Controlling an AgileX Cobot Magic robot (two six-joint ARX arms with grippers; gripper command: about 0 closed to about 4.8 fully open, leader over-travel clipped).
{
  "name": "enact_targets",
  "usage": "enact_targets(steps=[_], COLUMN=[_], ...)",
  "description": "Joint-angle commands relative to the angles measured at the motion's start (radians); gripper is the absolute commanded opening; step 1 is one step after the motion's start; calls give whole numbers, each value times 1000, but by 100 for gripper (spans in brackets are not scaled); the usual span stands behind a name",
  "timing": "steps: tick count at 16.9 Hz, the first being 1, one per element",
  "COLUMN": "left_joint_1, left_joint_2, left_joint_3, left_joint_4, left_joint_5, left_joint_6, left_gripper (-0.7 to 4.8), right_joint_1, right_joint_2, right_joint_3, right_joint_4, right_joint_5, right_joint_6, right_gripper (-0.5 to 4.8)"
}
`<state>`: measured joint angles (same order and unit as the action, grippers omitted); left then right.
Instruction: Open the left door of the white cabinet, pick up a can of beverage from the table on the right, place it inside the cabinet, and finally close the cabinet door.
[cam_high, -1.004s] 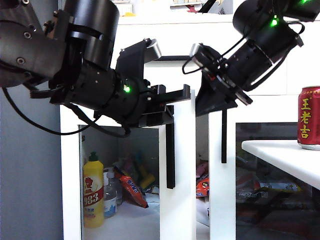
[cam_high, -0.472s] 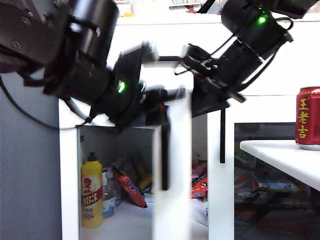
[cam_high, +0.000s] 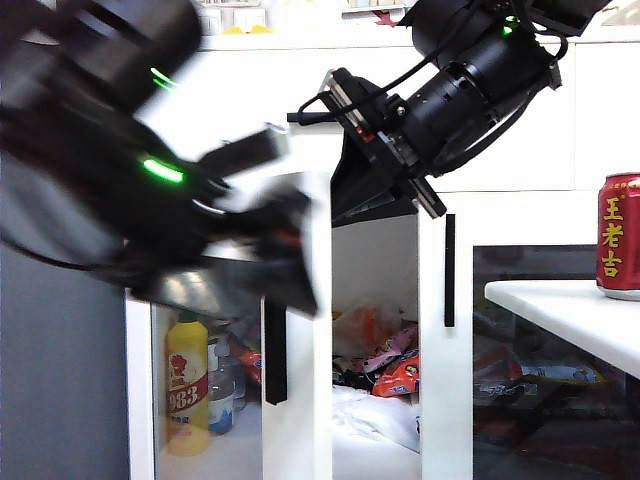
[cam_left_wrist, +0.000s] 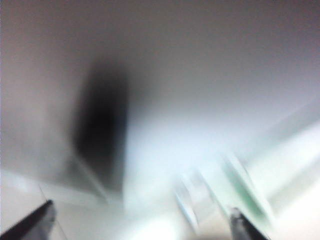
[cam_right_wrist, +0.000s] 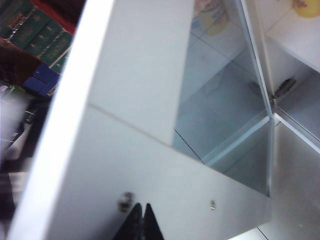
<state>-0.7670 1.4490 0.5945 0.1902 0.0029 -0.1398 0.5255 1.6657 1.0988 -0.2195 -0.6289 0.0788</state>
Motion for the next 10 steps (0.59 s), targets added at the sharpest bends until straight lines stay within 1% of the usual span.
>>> enact_targets(steps=[1, 2, 3, 5, 6, 8, 9, 10], left_joint_1=[-20, -31, -44, -57, -57, -57, -57, -57], left_joint_2=[-268, -394, -520, -772, -909, -1114, -1187, -1232], left_joint_3=[-19, -18, -18, -18, -18, -18, -18, -18], left_joint_4=[-277, -379, -454, -559, -626, -726, -784, -836], left_joint_5=[66, 96, 96, 95, 95, 94, 89, 89], left_joint_6=[-41, -60, -81, -132, -134, -123, -132, -159], left_gripper=[479, 479, 479, 479, 479, 479, 479, 479], right_joint_1=[0, 3, 11, 37, 71, 132, 171, 193], right_joint_2=[-6, -6, -6, -6, -6, -5, 1, 4], right_joint_3=[4, 4, 4, 4, 4, 4, 4, 4], right_joint_4=[13, 11, 11, 20, 31, 85, 130, 162], right_joint_5=[-21, -43, -57, -73, -70, -52, -24, -18], right_joint_6=[4, 18, 36, 54, 53, 87, 127, 161], right_gripper=[-2, -2, -2, -2, -2, -2, -2, -2])
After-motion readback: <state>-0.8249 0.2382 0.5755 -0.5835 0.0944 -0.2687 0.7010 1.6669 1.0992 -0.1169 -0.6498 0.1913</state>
